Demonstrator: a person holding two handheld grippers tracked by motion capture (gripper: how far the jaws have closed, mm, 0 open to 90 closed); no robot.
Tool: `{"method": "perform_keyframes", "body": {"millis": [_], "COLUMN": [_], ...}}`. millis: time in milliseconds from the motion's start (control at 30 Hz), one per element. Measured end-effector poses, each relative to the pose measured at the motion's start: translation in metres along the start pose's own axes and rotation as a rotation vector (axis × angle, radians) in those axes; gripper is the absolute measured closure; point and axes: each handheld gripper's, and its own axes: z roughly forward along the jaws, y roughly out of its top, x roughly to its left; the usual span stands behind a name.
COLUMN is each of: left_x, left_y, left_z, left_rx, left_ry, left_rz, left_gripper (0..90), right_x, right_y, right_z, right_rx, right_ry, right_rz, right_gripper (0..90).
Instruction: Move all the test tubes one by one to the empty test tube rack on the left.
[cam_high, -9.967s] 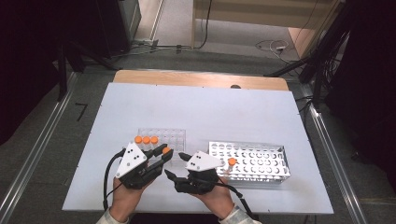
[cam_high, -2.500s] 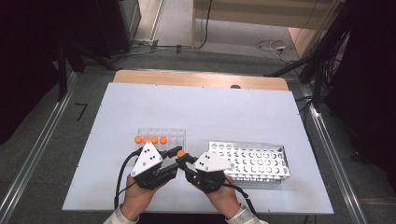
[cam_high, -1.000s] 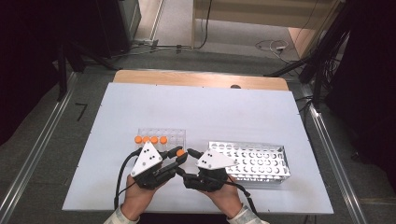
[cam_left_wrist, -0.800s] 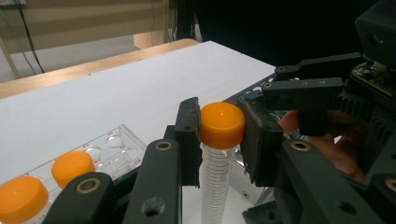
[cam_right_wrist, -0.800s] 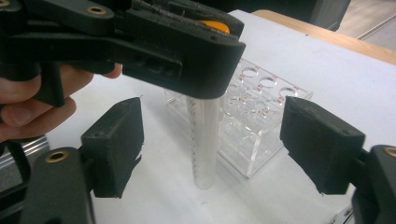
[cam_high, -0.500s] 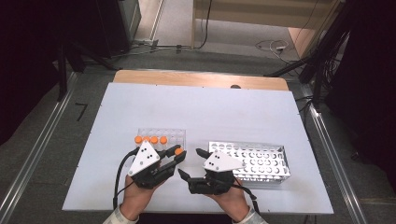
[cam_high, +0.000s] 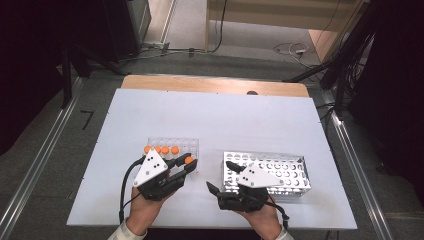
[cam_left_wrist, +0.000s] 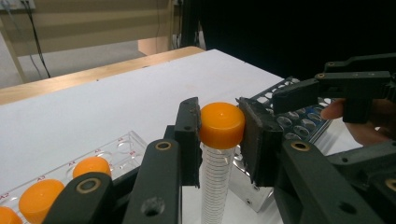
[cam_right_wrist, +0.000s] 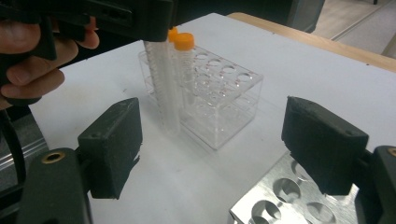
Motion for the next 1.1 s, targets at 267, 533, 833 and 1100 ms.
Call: {"method": "perform_keyframes", "body": {"millis": [267,533,833,1100], "left_x": [0.002,0.004,0.008,0.012], "left_y": [0.003,0.005,0.007,0.008], "left_z": [-0.003,-0.004,-0.005,-0.004], "left_rx": [-0.011,-0.018,-0.021,-0.021], "left_ry": [0.004,0.012,0.021,0.033], "left_rz": [-0.003,-0.007,-0.012,-0.012], "left_gripper": [69.8,69.8,69.8,69.8], "right_x": [-0.008,-0.016,-0.026,-0.033], "right_y": [-0.004,-0.008,-0.016,-0.021], "right_z": [-0.013,-0.023,-0.032,-0.041], "right_rx": [-0.015,-0.017,-0.012,-0.014], "right_ry": [-0.022,-0.049,-0.08,-0.104], "right_rz": [0.017,0.033,0.052,0.068], "right_gripper": [19.1,19.1,19.4,19.5]}}
